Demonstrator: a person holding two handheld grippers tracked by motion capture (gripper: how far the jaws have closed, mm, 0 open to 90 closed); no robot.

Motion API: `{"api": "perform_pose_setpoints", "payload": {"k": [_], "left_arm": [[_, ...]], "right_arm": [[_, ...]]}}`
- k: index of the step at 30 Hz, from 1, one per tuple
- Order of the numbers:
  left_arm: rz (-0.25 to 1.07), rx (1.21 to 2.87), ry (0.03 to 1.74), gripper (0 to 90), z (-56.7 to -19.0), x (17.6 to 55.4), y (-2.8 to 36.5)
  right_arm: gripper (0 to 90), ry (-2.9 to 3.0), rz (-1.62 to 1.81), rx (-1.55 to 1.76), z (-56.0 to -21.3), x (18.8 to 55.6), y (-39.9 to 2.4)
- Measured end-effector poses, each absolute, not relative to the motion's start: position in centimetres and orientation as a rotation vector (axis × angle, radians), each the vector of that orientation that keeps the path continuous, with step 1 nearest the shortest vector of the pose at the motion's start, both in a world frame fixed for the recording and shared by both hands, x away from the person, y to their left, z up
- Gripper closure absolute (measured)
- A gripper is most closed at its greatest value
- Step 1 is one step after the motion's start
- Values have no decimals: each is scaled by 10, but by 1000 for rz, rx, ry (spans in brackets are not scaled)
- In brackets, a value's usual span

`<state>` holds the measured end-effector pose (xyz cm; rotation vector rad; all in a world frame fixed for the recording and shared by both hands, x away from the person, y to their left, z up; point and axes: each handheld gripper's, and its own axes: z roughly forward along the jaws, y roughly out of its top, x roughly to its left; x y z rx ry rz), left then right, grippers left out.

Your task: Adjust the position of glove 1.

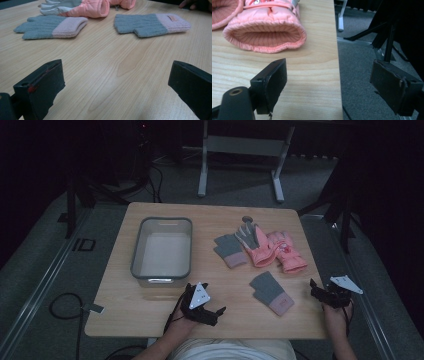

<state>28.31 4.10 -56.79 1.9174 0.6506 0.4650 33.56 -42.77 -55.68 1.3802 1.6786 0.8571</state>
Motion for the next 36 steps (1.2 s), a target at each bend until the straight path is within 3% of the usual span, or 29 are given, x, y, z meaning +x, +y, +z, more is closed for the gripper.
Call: {"api": "perform_pose_setpoints", "payload": {"k": [20, 36], "left_arm": [[436, 1913, 678, 0, -568, 287, 43], [430, 1913, 675, 0, -568, 287, 42]], "right_arm": [[131, 1696, 815, 1413, -556, 338, -423], [116, 1748, 834, 1497, -512, 350, -415]]}}
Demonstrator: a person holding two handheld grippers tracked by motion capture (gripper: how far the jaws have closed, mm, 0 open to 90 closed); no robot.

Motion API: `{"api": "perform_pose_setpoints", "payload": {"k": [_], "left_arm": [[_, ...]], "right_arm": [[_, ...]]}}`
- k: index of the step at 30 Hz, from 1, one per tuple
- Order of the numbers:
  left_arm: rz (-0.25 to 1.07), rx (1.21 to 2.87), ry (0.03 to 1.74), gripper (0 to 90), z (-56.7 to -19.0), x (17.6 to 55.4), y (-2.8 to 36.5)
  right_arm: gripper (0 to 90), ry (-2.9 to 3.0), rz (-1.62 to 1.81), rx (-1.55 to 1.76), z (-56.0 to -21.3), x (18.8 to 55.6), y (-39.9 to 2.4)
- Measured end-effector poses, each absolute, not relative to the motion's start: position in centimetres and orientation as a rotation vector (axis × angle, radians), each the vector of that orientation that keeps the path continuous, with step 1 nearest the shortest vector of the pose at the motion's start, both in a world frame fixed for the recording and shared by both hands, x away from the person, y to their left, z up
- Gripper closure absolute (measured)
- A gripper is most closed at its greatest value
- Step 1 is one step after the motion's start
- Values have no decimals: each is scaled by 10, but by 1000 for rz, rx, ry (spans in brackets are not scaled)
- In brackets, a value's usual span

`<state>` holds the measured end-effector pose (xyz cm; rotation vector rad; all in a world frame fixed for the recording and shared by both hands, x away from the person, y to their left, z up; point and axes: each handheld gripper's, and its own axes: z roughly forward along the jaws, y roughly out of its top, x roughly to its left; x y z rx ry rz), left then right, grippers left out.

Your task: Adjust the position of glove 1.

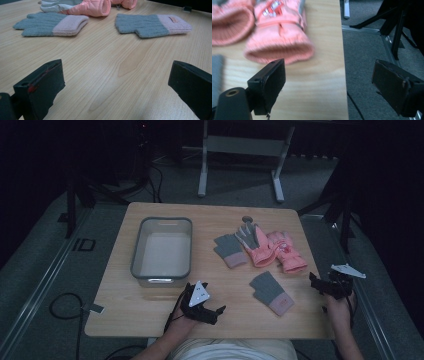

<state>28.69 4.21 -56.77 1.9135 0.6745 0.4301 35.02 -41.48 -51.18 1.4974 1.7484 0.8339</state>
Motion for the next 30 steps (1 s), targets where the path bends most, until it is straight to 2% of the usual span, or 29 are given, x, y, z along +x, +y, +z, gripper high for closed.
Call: {"api": "perform_pose_setpoints", "payload": {"k": [13, 20, 30], "left_arm": [[432, 1912, 668, 0, -568, 287, 42], [484, 1914, 652, 0, -568, 282, 40], [468, 1910, 662, 0, -568, 284, 41]], "right_arm": [[145, 1821, 967, 1478, -462, 368, -392], [131, 1808, 990, 1379, -436, 380, -372], [113, 1880, 1035, 1268, -422, 398, -341]]}}
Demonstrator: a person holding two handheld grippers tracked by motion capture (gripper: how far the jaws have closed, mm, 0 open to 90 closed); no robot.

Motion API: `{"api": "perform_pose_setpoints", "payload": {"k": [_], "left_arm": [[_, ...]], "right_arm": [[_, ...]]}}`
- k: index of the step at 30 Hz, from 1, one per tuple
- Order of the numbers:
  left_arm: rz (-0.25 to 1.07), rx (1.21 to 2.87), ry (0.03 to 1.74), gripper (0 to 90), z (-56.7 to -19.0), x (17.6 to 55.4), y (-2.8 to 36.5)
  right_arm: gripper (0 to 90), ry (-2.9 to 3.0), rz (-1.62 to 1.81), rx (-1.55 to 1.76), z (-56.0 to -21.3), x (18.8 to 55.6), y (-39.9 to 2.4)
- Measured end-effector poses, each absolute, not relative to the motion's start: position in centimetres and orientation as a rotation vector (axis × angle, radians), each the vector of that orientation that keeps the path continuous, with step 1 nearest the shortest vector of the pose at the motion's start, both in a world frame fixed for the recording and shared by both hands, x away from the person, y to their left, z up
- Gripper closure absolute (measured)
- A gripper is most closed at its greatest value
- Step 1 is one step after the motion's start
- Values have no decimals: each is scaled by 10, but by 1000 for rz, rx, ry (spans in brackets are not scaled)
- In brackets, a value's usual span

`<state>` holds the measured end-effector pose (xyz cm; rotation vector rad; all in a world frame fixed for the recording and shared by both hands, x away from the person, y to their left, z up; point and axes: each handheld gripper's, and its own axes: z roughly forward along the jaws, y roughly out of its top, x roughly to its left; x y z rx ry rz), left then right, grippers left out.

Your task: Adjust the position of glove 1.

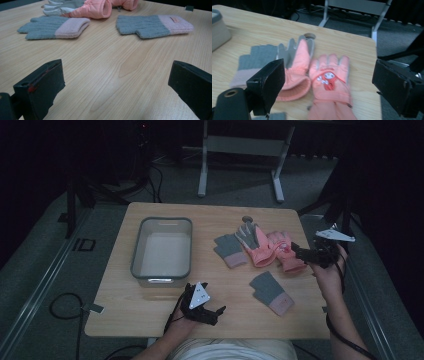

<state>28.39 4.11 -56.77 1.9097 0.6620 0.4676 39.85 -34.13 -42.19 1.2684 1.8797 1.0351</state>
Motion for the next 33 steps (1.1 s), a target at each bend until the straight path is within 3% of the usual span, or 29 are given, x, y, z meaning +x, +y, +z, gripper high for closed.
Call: {"api": "perform_pose_setpoints", "payload": {"k": [11, 33], "left_arm": [[458, 1910, 664, 0, -568, 285, 42], [449, 1916, 652, 0, -568, 285, 41]], "right_arm": [[105, 1943, 1135, 1265, -419, 414, -312], [275, 2144, 1182, 1077, -444, 452, -243]]}}
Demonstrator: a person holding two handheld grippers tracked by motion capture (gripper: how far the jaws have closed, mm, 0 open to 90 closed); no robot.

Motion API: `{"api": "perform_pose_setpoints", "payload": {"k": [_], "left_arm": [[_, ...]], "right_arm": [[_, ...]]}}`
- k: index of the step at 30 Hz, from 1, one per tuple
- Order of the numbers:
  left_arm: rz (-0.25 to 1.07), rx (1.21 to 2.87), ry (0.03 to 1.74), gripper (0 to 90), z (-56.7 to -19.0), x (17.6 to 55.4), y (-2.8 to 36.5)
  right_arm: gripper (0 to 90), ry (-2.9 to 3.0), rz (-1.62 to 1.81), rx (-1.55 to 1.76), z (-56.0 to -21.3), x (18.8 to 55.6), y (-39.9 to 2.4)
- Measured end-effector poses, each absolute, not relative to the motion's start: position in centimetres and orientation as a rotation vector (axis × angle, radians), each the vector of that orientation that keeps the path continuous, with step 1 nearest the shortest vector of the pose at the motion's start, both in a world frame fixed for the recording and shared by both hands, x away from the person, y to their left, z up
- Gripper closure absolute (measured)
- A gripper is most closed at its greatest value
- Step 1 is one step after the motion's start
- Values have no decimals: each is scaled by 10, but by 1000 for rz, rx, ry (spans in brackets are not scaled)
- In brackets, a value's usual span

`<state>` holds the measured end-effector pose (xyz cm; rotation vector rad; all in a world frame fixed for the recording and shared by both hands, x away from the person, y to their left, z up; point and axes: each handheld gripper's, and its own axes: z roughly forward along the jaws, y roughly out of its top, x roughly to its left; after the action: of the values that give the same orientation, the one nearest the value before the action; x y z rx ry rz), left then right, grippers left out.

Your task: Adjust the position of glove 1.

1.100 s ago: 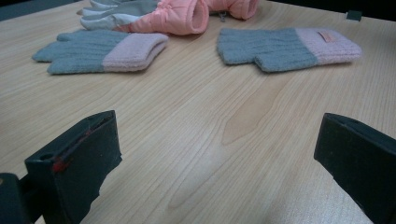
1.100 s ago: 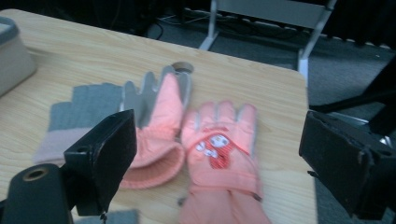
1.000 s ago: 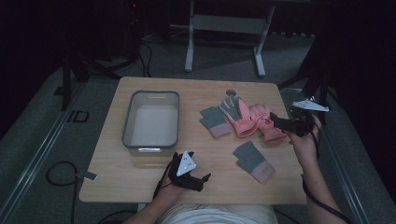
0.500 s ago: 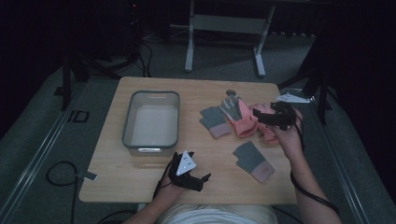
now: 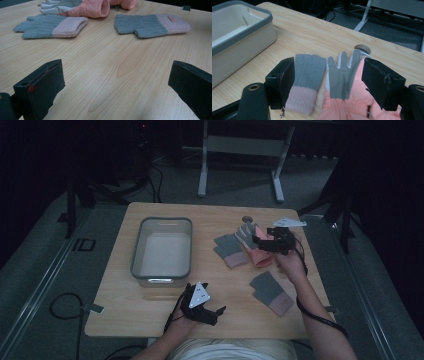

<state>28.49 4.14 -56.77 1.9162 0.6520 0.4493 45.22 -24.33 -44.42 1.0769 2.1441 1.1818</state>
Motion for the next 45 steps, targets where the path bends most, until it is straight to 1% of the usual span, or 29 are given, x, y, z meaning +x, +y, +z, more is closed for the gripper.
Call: {"api": "perform_pose_setpoints", "payload": {"k": [9, 15, 20, 21, 23, 24, 28, 33, 35, 38, 43, 45], "left_arm": [[448, 1911, 652, 0, -568, 285, 42], [452, 1916, 648, 0, -568, 285, 41], [449, 1916, 647, 0, -568, 285, 41], [449, 1915, 647, 0, -568, 285, 41], [448, 1916, 647, 0, -568, 285, 41], [447, 1915, 646, 0, -568, 285, 41], [447, 1915, 645, 0, -568, 285, 41], [443, 1917, 643, 0, -568, 285, 41], [444, 1918, 644, 0, -568, 285, 41], [449, 1921, 638, 0, -568, 285, 41], [455, 1915, 640, 0, -568, 284, 41], [457, 1913, 640, 0, -568, 284, 41]], "right_arm": [[344, 2270, 1135, 1059, -473, 474, -211], [459, 2330, 1094, 1086, -497, 489, -198], [526, 2400, 1019, 1049, -512, 500, -186], [552, 2401, 1002, 1042, -515, 502, -183], [569, 2422, 967, 1039, -519, 506, -178], [590, 2426, 953, 1045, -521, 509, -176], [613, 2466, 913, 1061, -528, 519, -171], [597, 2527, 877, 1066, -535, 527, -166], [605, 2542, 822, 1076, -539, 529, -163], [641, 2550, 788, 1067, -539, 529, -159], [758, 2556, 740, 1066, -538, 530, -155], [773, 2554, 730, 1063, -538, 530, -154]]}}
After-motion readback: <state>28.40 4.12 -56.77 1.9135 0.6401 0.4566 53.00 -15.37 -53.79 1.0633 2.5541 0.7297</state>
